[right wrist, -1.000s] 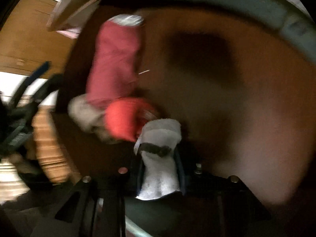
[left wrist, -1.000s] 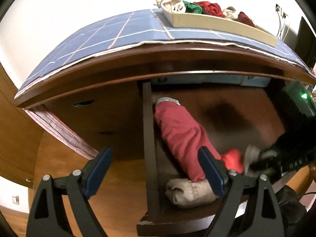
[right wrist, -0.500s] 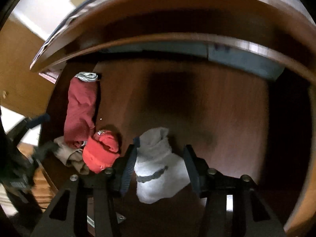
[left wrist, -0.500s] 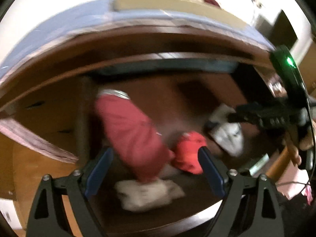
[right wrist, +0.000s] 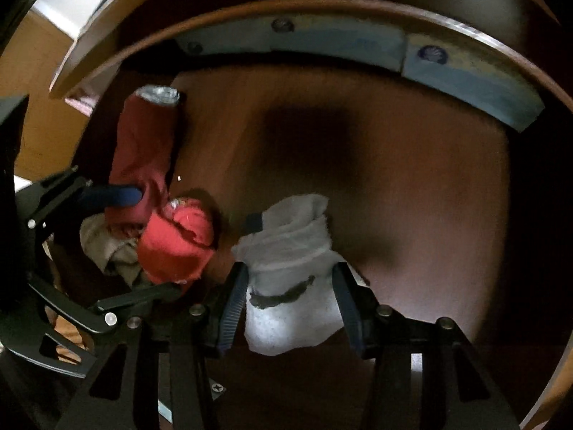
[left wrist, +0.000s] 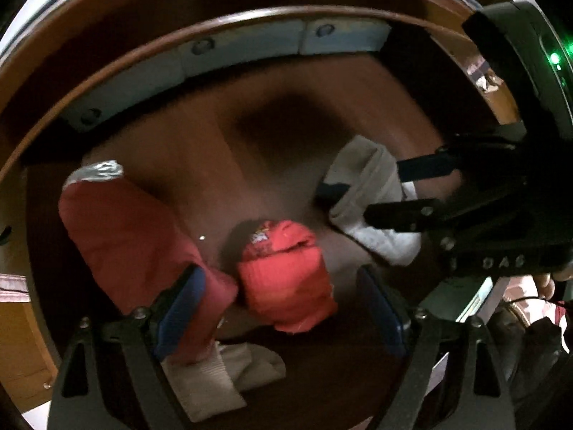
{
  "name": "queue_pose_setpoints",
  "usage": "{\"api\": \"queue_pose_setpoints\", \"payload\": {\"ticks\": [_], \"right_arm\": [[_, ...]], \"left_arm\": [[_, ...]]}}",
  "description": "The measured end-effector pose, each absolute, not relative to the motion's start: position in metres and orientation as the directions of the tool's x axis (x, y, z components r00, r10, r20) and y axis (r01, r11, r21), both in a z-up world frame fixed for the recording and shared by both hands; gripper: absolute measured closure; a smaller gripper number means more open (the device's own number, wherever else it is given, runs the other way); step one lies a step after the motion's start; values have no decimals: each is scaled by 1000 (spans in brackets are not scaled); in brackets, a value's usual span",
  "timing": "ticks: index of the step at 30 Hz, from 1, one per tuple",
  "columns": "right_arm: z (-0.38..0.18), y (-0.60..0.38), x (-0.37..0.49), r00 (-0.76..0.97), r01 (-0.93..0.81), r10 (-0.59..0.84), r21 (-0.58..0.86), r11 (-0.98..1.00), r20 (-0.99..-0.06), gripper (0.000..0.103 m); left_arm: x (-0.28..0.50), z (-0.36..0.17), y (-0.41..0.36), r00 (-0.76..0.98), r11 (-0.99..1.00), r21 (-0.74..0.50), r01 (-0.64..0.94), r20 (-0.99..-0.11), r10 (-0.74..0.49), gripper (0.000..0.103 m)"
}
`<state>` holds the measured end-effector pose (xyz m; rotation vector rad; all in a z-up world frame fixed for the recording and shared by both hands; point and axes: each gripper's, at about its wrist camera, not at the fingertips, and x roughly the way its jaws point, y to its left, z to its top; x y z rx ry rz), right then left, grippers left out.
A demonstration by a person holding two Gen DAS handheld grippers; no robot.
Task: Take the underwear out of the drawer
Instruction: 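Grasp the grey sock with the right tool while the left tool grasps the red sock, then lift the grey sock and red sock out of the drawer with both tools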
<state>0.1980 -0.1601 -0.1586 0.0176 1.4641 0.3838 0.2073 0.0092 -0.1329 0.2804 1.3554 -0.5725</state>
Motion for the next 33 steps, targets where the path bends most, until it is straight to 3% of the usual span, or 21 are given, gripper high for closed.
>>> {"api": "queue_pose_setpoints", "payload": {"ticks": [5, 6, 7, 8, 10, 12, 15, 18, 21, 26, 33], "right_arm": [[-165, -148, 201, 0, -297, 223, 213, 931, -975, 46], [-165, -147, 201, -3, -303, 216, 207, 930, -976, 47], [-166, -147, 202, -3, -307, 208, 199, 931, -978, 47], [-167, -145, 203, -4, -311, 202, 193, 931, -979, 47], [-168, -143, 201, -2, -327, 177, 168, 930, -984, 54], [-169, -137, 200, 21, -342, 147, 131, 930, -989, 70], [-162, -139, 195, 81, -331, 150, 115, 937, -985, 78], [-147, -150, 184, 205, -267, 166, 108, 958, -965, 79], [-130, -158, 168, 344, -221, 225, 154, 963, -912, 79], [-106, -164, 142, 579, -183, 250, 175, 968, -776, 79], [-113, -169, 133, 638, -115, 236, 212, 970, -733, 79]], "left_arm": [[217, -142, 7, 37, 847, -193, 496, -970, -242, 23], [219, -144, 7, 23, 849, -210, 485, -967, -253, 32], [219, -149, 8, -4, 852, -233, 469, -965, -262, 53], [218, -154, 7, -25, 854, -232, 466, -968, -249, 61], [213, -155, 2, -17, 846, -212, 489, -972, -233, 61], [210, -153, -1, 5, 846, -188, 498, -976, -220, 64], [205, -148, 1, 72, 865, -157, 476, -974, -216, 68], [200, -140, 5, 188, 897, -90, 434, -964, -188, 71], [193, -127, 13, 292, 915, -145, 377, -919, -266, 71], [187, -114, 23, 428, 941, -126, 313, -866, -258, 71], [166, -95, 34, 631, 979, 11, 205, -766, -124, 71]]}}
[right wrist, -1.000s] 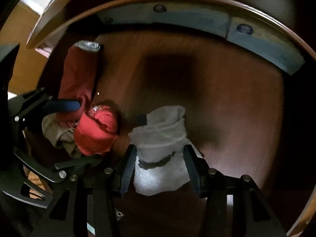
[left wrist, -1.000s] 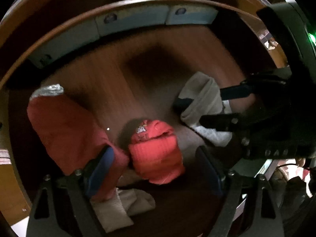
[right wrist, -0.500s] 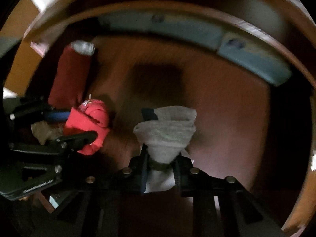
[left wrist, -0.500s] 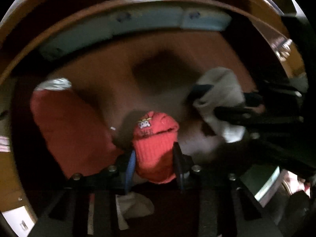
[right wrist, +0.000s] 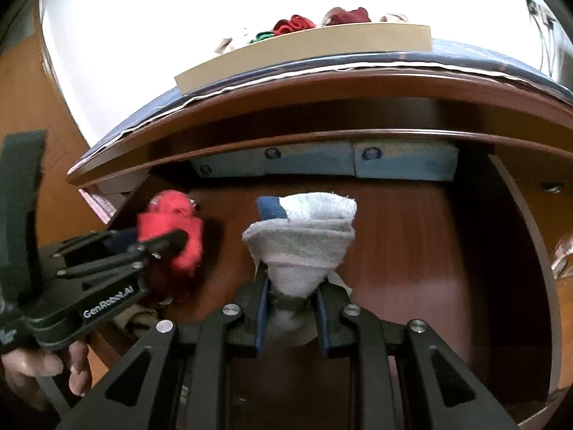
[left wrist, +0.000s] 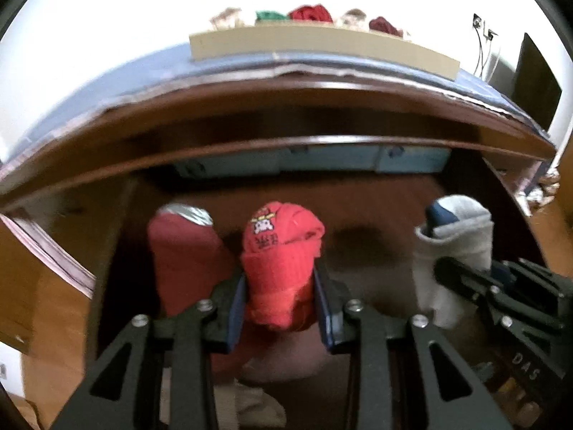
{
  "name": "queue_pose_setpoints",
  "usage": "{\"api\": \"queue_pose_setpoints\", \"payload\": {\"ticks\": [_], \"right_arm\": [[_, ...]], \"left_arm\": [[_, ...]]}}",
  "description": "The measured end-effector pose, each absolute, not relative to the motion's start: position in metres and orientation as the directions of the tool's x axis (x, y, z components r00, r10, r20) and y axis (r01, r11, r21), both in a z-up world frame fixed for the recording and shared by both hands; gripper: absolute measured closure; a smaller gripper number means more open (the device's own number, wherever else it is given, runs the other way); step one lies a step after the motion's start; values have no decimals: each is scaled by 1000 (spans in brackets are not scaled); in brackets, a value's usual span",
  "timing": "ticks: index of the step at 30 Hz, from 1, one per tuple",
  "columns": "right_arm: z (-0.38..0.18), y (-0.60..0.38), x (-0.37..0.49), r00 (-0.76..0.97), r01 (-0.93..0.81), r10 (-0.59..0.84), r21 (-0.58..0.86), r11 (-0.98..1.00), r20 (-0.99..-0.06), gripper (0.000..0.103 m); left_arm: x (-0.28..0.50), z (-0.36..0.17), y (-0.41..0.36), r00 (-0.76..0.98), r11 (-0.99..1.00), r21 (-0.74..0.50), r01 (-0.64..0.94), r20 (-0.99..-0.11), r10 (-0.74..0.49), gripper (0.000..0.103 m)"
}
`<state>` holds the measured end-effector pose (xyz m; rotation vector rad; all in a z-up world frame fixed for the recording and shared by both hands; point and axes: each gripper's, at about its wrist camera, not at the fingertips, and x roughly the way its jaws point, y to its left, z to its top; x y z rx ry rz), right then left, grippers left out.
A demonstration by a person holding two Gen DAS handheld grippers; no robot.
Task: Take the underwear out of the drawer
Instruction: 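Lift the grey sock and red sock out of the drawer with both tools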
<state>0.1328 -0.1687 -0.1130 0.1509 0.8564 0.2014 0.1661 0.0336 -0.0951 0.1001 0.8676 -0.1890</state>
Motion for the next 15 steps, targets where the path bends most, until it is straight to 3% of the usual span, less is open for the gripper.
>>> {"api": "queue_pose_setpoints", "payload": {"ticks": [8, 15], "right_arm": [[-122, -175, 112, 722, -63, 112, 95, 993, -683, 79], [-123, -174, 109, 741, -77, 102, 68, 995, -663, 78]], "left_arm": [[147, -96, 15, 683, 973, 38, 229, -718, -133, 71], [149, -100, 16, 705, 979, 6, 204, -695, -142, 71]]}}
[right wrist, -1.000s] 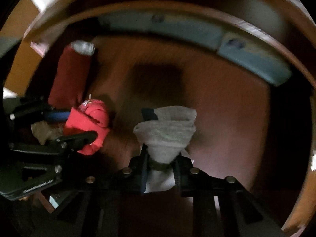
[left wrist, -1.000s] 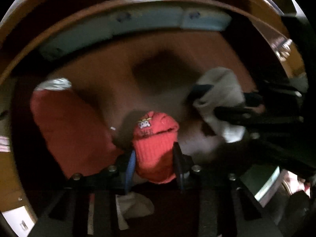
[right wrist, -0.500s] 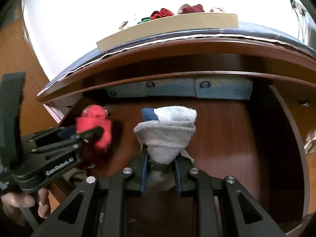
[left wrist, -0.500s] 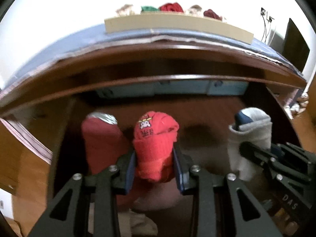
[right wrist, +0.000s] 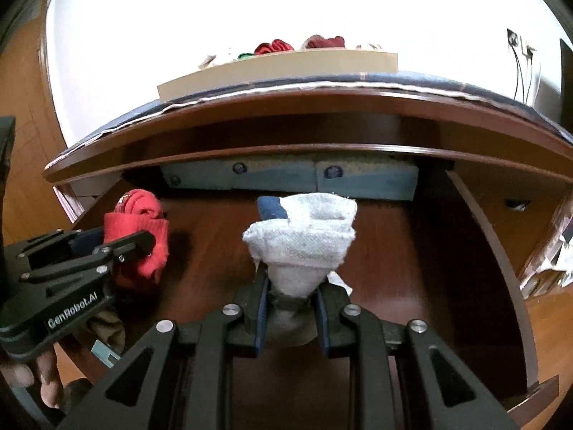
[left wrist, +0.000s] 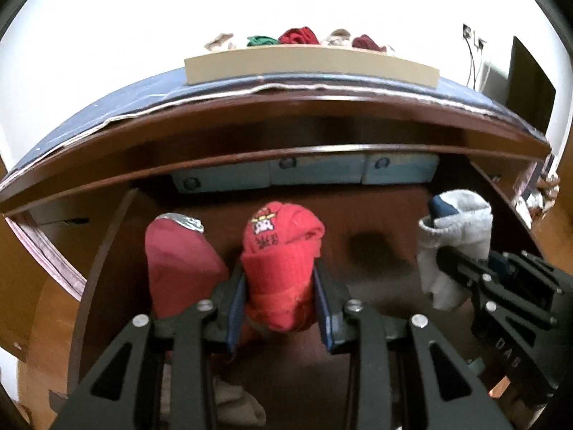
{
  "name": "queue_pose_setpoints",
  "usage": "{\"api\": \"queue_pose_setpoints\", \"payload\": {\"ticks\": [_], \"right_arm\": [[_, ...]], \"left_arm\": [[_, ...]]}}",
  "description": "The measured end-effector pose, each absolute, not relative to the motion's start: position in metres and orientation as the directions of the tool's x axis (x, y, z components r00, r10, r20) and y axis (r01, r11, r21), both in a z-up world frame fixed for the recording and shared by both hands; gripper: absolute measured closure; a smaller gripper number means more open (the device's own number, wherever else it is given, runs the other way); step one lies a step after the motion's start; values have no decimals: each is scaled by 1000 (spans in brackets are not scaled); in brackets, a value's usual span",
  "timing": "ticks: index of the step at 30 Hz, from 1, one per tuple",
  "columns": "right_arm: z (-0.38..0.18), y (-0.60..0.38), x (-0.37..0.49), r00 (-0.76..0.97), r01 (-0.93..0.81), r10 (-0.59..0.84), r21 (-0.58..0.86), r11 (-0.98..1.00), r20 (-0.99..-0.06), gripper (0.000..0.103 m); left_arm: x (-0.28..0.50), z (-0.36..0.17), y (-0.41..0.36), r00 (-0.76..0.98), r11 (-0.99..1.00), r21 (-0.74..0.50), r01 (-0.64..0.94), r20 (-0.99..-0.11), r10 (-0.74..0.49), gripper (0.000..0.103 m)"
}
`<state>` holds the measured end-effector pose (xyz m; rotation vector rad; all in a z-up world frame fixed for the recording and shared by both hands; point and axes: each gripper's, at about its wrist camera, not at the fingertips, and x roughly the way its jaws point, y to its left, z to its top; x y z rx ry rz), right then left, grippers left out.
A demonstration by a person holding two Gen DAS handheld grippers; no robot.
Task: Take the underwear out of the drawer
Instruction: 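Lift the grey sock and red sock out of the drawer with both tools, then carry the grey sock and red sock in both tools over the white tray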
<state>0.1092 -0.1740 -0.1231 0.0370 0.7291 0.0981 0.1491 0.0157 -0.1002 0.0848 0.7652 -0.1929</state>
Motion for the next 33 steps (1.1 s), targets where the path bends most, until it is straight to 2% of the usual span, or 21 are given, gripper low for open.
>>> {"api": "queue_pose_setpoints", "payload": {"ticks": [5, 33], "right_arm": [[-125, -174, 110, 740, -74, 105, 74, 994, -664, 78], [-114, -183, 103, 752, -59, 112, 102, 993, -649, 78]], "left_arm": [[142, -100, 8, 738, 976, 74, 203, -667, -103, 71], [141, -99, 9, 728, 977, 57, 204, -676, -113, 71]]}}
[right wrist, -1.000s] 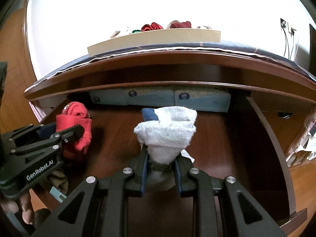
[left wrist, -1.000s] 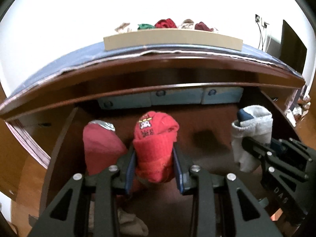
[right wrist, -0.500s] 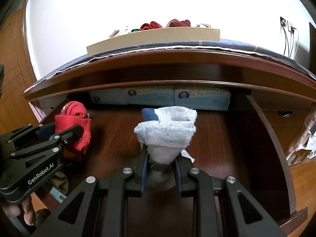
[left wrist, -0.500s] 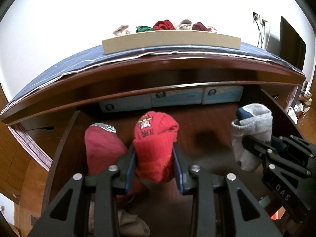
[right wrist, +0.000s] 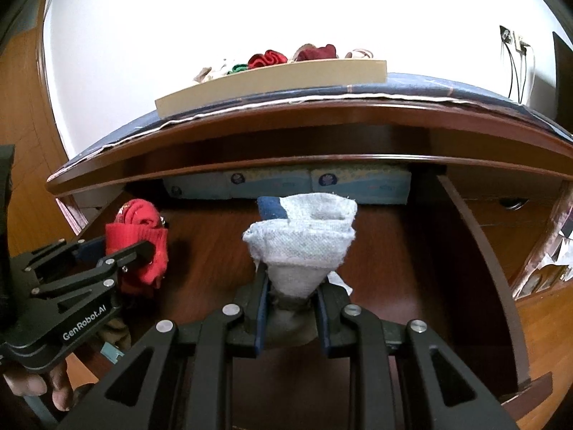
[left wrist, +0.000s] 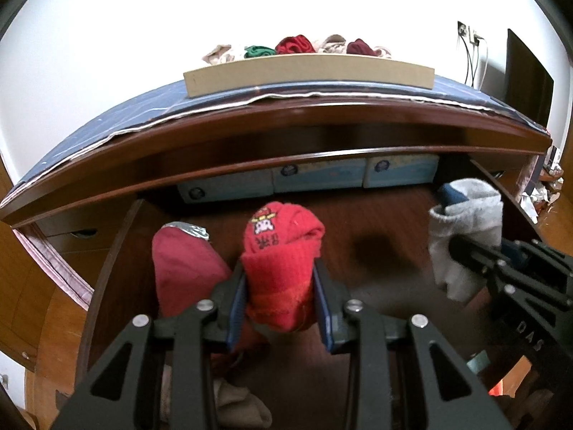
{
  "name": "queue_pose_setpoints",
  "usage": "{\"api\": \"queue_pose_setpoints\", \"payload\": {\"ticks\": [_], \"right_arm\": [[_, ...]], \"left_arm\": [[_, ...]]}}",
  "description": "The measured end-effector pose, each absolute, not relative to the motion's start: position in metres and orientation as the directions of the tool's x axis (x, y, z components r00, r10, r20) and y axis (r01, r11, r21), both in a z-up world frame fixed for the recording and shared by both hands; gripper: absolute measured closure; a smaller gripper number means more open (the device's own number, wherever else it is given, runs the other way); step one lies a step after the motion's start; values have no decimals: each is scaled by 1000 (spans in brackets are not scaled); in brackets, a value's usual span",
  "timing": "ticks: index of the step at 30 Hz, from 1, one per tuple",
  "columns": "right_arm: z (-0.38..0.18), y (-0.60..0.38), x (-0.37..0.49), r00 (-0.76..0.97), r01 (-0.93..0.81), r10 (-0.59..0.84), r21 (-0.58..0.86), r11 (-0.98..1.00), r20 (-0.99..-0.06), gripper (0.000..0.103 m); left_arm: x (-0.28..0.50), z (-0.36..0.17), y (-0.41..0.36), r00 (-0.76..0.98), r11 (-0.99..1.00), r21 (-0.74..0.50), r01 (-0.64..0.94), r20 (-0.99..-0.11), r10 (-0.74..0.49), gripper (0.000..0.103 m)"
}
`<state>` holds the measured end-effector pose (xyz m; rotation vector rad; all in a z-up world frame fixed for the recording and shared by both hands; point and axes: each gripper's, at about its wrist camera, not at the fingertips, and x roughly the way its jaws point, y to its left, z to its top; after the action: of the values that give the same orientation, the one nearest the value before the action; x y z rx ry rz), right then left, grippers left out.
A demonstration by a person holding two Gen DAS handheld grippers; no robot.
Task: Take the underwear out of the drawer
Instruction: 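Carry the grey sock and red sock in both tools over the white tray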
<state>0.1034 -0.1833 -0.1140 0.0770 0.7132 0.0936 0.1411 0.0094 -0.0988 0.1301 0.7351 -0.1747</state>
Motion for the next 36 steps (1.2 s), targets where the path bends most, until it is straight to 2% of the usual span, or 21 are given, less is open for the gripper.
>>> {"api": "queue_pose_setpoints", "payload": {"ticks": [6, 12, 21, 36], "right_arm": [[-96, -183, 98, 779, -63, 112, 101, 993, -617, 79], [-56, -175, 98, 819, -105, 138, 92, 990, -556, 78], [-11, -153, 136, 827, -123, 122, 35, 992, -549, 78], [22, -141, 200, 832, -128, 119, 20, 992, -541, 78]], "left_arm": [[143, -98, 16, 713, 980, 35, 196, -691, -118, 71], [148, -69, 33, 734, 983, -45, 181, -659, -165, 71], [166, -29, 33, 792, 981, -27, 191, -586, -170, 71], [219, 4, 45, 825, 986, -54, 158, -541, -162, 71]]}}
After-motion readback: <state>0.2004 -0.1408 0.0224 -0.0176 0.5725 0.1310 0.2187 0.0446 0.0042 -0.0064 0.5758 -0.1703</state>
